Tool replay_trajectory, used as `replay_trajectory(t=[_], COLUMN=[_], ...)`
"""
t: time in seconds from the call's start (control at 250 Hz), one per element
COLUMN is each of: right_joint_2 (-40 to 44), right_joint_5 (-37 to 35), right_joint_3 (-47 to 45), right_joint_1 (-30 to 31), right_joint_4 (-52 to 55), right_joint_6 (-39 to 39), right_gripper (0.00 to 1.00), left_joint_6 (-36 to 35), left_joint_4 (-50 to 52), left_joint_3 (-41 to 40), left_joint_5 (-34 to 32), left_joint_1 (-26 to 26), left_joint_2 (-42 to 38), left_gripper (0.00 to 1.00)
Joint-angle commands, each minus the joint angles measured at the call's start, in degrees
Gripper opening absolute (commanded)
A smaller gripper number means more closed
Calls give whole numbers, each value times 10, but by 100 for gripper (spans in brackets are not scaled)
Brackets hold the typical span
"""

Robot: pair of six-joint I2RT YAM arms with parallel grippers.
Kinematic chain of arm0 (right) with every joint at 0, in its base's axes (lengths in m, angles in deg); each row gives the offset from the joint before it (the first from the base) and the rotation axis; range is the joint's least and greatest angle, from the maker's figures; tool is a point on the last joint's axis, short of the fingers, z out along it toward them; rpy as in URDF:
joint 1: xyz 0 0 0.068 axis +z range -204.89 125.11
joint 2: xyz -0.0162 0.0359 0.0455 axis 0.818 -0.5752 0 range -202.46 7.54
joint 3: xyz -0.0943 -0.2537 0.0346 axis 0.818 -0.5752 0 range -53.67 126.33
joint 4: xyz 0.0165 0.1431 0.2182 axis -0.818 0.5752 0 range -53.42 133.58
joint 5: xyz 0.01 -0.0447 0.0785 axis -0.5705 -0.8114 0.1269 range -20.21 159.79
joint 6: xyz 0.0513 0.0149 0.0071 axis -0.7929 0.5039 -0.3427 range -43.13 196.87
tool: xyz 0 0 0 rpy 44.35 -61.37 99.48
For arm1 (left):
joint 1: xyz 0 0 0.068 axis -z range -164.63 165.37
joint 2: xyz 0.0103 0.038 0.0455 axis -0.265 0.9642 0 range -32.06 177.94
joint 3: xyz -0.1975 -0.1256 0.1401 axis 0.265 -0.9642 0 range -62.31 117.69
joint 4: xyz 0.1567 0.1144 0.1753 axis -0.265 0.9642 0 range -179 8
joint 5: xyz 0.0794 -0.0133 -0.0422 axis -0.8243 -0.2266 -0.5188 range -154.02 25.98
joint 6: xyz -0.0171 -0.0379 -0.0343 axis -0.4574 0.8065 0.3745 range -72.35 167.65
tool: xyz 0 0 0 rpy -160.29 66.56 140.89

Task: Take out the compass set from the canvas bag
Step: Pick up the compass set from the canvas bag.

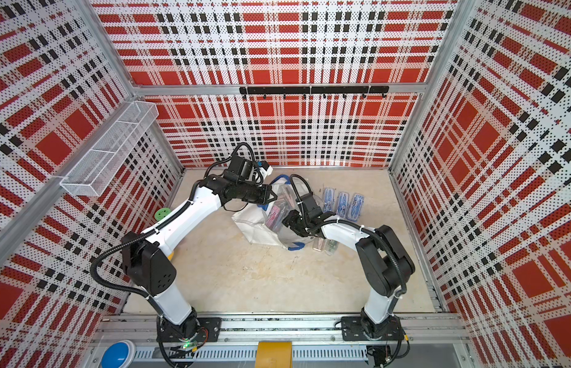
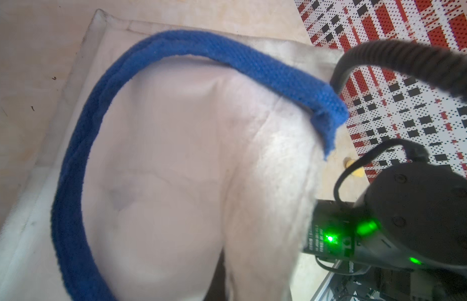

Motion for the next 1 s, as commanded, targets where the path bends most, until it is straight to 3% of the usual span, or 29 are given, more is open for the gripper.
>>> replay_trajectory(t=[0.0,0.324,0.716,0.872,0.996], right_joint_2=[-32,-88,-180,-197,-204], right_joint_5=[-19,-64,-17,13,42], right_joint_3=[32,31,49,60,62], right_joint_1=[2,3,5,5,5], right_joint_4=[-61,-66,-155,-227,-299], right_joint_6=[-53,-88,-98,-85,-85], right_gripper=[58,60,62,57,46], left_joint_6=[-4,-4,-3,-2,-2], left_joint_4=[1,1,1,1,2], left_joint_3=[21,25,28,27,25], left_joint_5=[22,29,37,40,42], left_joint_1=[3,3,2,2,0], left_joint_2=[-8,-1,2,3,4], left_gripper=[0,0,0,0,0])
